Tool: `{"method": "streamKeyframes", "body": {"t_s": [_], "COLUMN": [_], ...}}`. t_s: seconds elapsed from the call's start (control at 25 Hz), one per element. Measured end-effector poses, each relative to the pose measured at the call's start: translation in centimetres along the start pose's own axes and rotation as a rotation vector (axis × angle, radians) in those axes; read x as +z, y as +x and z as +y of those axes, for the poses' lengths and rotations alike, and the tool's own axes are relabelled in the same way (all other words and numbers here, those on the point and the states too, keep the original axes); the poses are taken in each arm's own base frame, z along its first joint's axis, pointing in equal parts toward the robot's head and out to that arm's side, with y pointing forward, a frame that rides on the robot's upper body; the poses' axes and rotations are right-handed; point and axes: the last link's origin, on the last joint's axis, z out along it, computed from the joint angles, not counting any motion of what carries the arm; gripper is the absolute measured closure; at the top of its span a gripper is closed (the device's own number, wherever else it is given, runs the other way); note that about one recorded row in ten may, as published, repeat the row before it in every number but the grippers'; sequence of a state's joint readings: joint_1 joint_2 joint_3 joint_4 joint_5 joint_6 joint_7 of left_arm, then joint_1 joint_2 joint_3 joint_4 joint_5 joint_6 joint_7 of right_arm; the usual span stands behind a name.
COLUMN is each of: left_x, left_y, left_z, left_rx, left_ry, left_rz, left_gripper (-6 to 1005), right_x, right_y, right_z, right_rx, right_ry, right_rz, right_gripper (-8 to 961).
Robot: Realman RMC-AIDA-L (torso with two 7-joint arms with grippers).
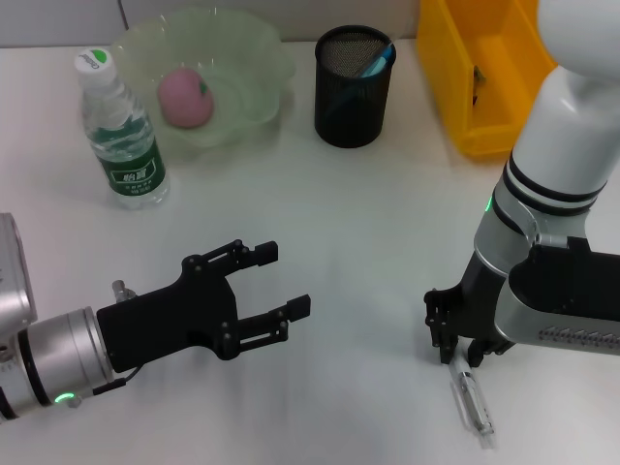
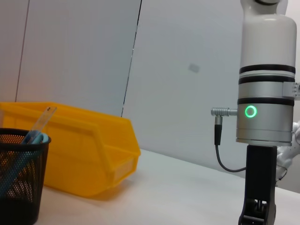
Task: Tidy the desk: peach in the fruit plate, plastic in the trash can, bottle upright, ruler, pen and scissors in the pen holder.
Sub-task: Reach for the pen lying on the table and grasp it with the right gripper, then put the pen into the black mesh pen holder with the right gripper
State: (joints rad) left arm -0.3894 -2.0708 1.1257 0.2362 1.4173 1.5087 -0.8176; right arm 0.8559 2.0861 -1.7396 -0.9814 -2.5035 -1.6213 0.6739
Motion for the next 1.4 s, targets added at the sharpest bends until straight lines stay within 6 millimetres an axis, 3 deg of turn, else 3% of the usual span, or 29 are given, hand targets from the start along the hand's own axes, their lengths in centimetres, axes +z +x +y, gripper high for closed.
{"method": "streamKeyframes", "body": {"t_s": [0.52, 0.92, 1.4], "left_x": [-0.06, -0.11, -0.14], "left_y": [0.05, 0.09, 0.18], "left_z": [0.11, 0.14, 0.2], "left_rx": [-0.002, 0.0, -0.002], "left_ry": [-0.004, -0.005, -0.009], "left_rz": [0.006, 0.01, 0.016], "left_gripper": [216, 216, 216], "right_x": [0.16, 0.14, 0.09], "right_y": [-0.08, -0.09, -0.09], "right_z": [0.1, 0.07, 0.17], "right_rx": [0.004, 0.001, 0.003], "right_ry": [-0.009, -0.01, -0.011], "right_rz": [-0.005, -0.002, -0.001], "right_gripper": [719, 808, 812]}}
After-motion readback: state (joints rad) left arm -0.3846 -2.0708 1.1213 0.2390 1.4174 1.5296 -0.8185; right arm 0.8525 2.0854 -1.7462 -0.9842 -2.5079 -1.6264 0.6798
